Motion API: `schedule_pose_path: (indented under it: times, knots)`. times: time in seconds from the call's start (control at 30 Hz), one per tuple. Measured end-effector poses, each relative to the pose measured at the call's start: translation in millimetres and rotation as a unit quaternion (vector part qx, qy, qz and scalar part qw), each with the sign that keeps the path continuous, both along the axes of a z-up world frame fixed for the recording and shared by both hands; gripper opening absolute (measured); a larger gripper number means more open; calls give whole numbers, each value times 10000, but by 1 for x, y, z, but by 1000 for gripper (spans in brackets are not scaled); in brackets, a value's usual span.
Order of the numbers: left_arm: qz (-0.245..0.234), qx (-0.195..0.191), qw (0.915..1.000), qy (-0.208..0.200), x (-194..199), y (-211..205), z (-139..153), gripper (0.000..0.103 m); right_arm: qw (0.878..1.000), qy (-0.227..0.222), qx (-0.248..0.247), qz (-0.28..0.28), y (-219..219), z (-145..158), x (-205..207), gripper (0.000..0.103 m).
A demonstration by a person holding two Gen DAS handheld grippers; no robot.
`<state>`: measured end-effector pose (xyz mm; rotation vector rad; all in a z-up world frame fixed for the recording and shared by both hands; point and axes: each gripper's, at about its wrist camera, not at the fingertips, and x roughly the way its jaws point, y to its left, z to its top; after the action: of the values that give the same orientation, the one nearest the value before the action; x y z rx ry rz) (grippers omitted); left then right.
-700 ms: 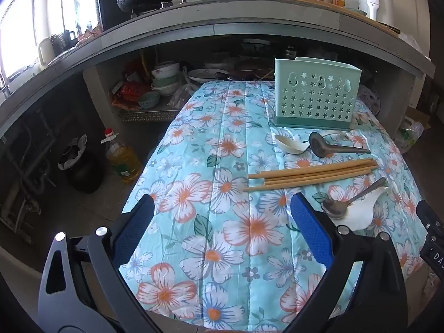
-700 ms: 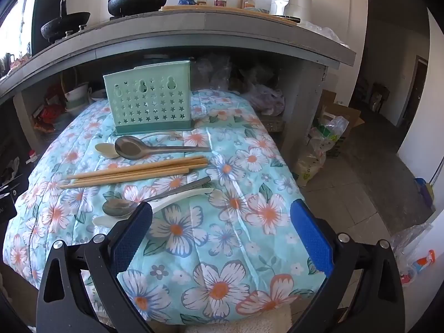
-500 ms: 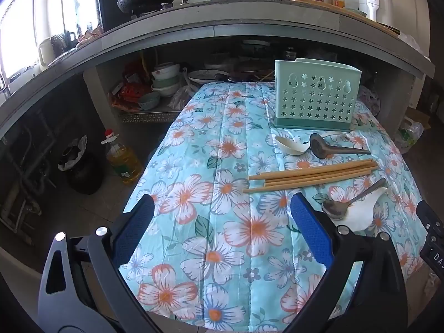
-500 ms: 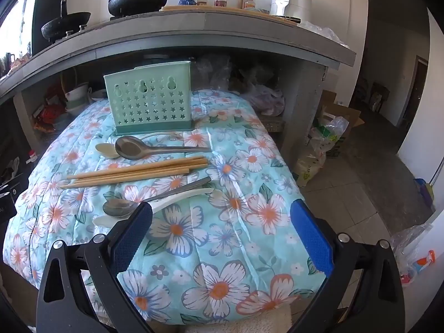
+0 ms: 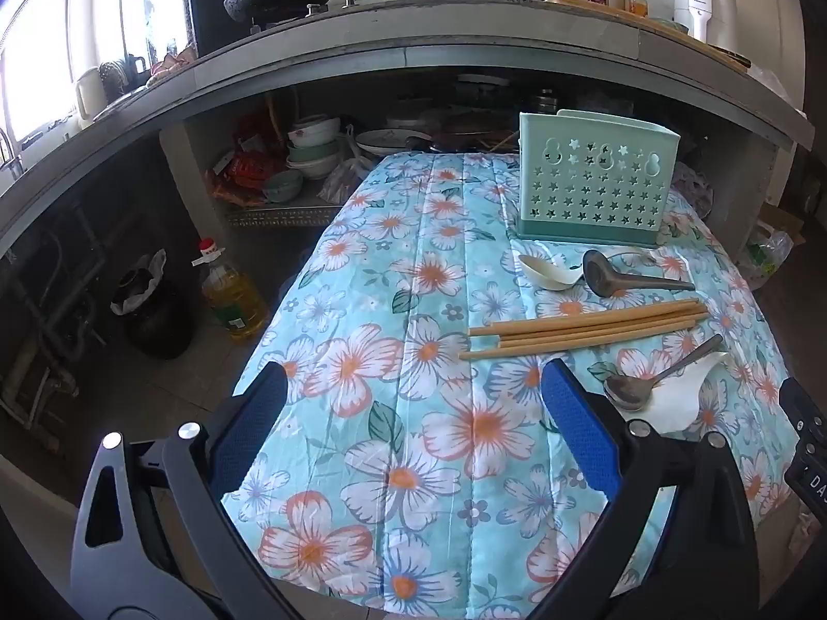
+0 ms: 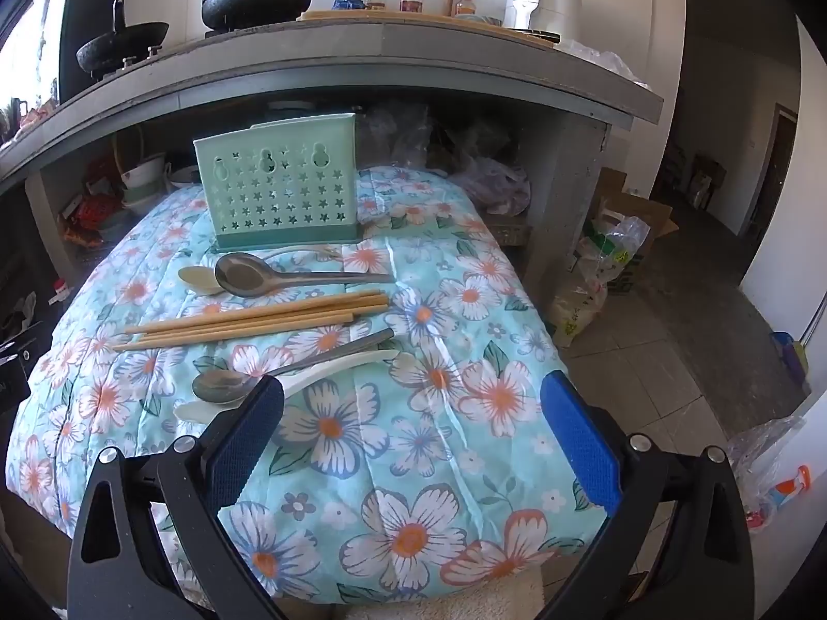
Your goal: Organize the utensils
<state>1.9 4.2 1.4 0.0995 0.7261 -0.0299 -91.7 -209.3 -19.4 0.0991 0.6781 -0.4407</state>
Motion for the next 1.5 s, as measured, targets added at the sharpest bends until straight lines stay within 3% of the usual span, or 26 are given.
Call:
schedule_pose_path:
  times: [1.5]
  knots:
    - [11,-11,10000,-7,4,9,0,95,10000,2,13,0,-1,0,0,97]
